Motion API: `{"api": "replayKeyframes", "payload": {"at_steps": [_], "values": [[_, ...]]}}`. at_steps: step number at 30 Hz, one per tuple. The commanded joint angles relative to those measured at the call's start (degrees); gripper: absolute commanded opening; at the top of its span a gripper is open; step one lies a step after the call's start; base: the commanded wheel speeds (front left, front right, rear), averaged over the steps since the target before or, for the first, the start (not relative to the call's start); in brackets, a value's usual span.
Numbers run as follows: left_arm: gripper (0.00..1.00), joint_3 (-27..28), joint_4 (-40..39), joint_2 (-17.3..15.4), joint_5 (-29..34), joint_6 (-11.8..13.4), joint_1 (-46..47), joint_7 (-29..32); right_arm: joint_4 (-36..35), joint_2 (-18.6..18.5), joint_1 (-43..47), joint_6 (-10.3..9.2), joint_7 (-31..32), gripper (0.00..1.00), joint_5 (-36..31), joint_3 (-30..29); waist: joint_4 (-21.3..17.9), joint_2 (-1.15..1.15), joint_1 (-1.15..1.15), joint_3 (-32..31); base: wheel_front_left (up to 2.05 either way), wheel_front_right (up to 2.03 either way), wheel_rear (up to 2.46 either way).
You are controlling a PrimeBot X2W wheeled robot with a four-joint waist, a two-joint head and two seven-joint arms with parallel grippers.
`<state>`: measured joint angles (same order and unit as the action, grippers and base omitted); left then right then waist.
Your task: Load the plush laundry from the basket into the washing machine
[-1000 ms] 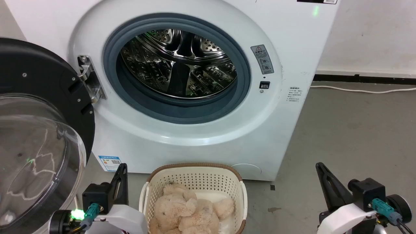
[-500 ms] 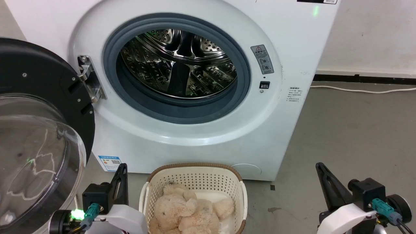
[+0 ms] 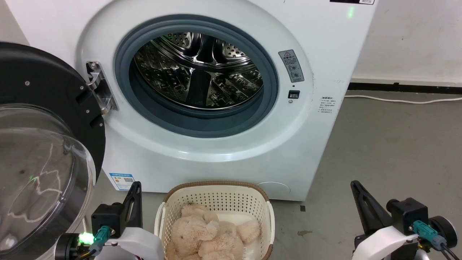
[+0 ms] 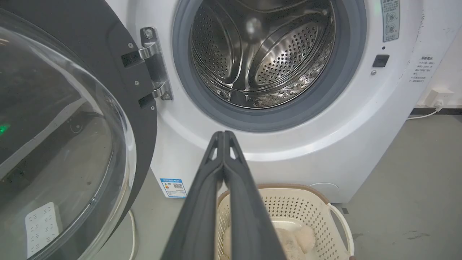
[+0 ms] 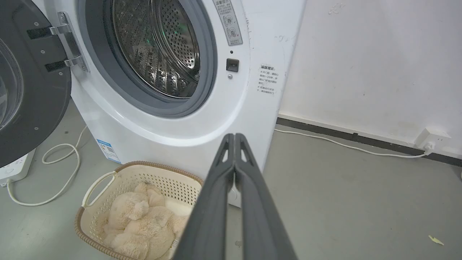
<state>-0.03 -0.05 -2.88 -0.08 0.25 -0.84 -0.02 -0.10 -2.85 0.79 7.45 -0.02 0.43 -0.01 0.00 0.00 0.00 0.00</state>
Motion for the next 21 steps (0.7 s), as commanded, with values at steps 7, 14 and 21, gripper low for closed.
{"api": "replayKeyframes", "payload": {"at_steps": [7, 14, 21], "values": [[0.00, 0.0, 0.0, 0.0, 0.1, -0.2, 0.8, 0.0, 0.1, 0.0, -0.8, 0.03, 0.0, 0.00, -0.4, 0.0, 0.0, 0.00, 0.00, 0.0, 0.00, 0.00, 0.00], [1.00, -0.2, 0.0, 0.0, -0.3, 0.1, -0.1, -0.2, 0.0, 0.0, 0.2, 0.00, -0.2, 1.00, 0.4, 0.1, 0.0, 0.00, 0.00, 0.0, 0.00, 0.00, 0.00], [1.00, -1.3, 0.2, 0.0, -1.6, 0.6, -0.3, -1.0, 0.2, 0.0, 0.7, 0.00, -1.0, 1.00, 1.7, 0.2, 0.0, 0.00, 0.00, 0.1, 0.00, 0.00, 0.00]]}}
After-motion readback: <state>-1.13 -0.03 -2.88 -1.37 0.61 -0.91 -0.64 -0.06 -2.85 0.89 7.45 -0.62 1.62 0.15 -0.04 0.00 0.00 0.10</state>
